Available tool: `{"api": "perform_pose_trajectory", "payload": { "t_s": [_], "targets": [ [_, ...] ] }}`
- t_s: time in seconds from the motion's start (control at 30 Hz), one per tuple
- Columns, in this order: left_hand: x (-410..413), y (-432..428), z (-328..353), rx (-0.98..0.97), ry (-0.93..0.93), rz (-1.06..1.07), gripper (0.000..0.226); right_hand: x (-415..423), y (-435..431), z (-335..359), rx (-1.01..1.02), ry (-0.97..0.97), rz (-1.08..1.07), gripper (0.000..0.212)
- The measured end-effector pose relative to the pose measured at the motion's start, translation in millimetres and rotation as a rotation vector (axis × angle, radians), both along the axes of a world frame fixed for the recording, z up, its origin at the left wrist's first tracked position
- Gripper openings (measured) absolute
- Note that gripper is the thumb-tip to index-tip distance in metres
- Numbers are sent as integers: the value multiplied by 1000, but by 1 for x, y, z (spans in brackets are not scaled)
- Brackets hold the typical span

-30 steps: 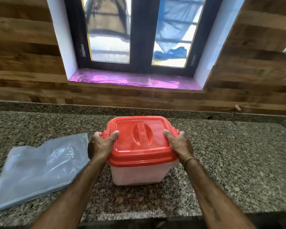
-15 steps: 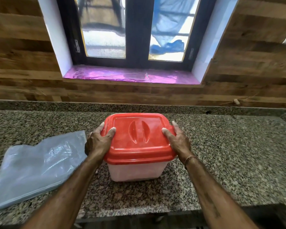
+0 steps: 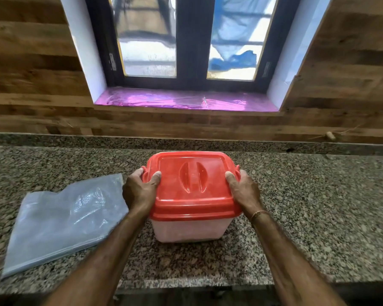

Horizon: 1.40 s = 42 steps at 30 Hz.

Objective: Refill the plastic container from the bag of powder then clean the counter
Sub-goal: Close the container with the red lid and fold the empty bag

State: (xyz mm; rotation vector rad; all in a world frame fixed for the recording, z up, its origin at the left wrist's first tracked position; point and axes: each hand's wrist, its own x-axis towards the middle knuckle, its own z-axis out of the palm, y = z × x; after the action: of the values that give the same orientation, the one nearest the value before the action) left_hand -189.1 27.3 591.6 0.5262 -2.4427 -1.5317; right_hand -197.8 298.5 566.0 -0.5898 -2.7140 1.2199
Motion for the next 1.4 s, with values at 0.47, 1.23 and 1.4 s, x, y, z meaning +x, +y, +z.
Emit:
{"api": "perform_pose_trajectory", "payload": {
  "t_s": [0.47,1.23,1.4],
  "targets": [
    [-12,-12,-25,181,-148,-100,80,7,4,-9,-359,-27,-56,67],
    [-272,109,-4,105,-166,-48,68,-253,121,8,-358,62,-134,78],
    [-298,116,-22,95,-158,-17,61,-276,127,-9,-355,60,-137,76]
  ]
}}
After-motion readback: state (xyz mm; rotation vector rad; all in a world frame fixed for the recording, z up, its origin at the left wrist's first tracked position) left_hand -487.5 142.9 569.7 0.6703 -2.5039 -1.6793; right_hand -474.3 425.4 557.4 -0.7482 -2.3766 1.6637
